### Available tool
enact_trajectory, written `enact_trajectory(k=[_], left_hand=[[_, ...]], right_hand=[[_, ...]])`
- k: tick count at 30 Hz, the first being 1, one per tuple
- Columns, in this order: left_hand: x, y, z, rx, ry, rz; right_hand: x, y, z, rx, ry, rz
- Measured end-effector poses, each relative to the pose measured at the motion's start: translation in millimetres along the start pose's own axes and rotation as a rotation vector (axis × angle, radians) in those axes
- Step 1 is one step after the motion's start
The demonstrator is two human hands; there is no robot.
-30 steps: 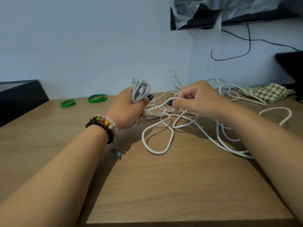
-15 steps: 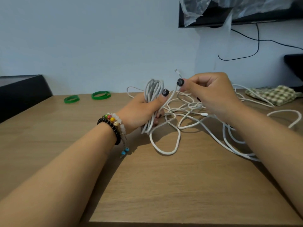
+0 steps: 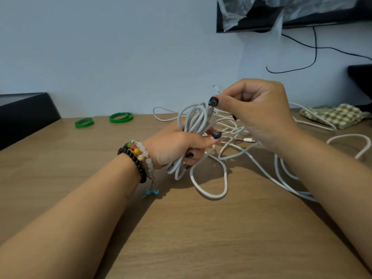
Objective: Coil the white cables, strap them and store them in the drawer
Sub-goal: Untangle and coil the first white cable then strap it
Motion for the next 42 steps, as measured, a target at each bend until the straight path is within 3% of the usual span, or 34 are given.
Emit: enact_trajectory(k=[3, 8, 14, 28, 36, 42], left_hand=[[-4.2, 0.8, 9.0, -0.094, 0.070, -0.026], [17.3, 13.2, 40.6, -0.455, 0.553, 0.014], [37.1, 18.3, 32.7, -0.504, 0.708, 0.080], [15.6, 9.2, 12.1, -0.262, 0.351, 0.065], [22.6, 3.0, -21.9, 0.184, 0.108, 0.254], [22.4, 2.7, -18.5, 0.197, 0.070, 0.269]], right_hand=[[9.5, -2.4, 3.6, -0.039, -0.055, 0.060], [25.9, -3.9, 18.8, -0.228, -0.322, 0.221], [40.7, -4.1, 11.0, -0.151, -0.328, 0.296], [52.7, 5.0, 21.6, -0.214, -0.281, 0.388], [55.9, 4.9, 14.3, -0.154, -0.122, 0.424], [59.5, 8.5, 15.0, -0.183, -0.081, 0.490]])
Point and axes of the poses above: each hand's wrist, its own y-axis away from the middle knuckle, its own z-axis out of the palm, x = y × z, the point moved 10 cm from there along -y, towards the middle knuckle, and after that the axes turned 4 degrees about z, right-handed, at the moved point
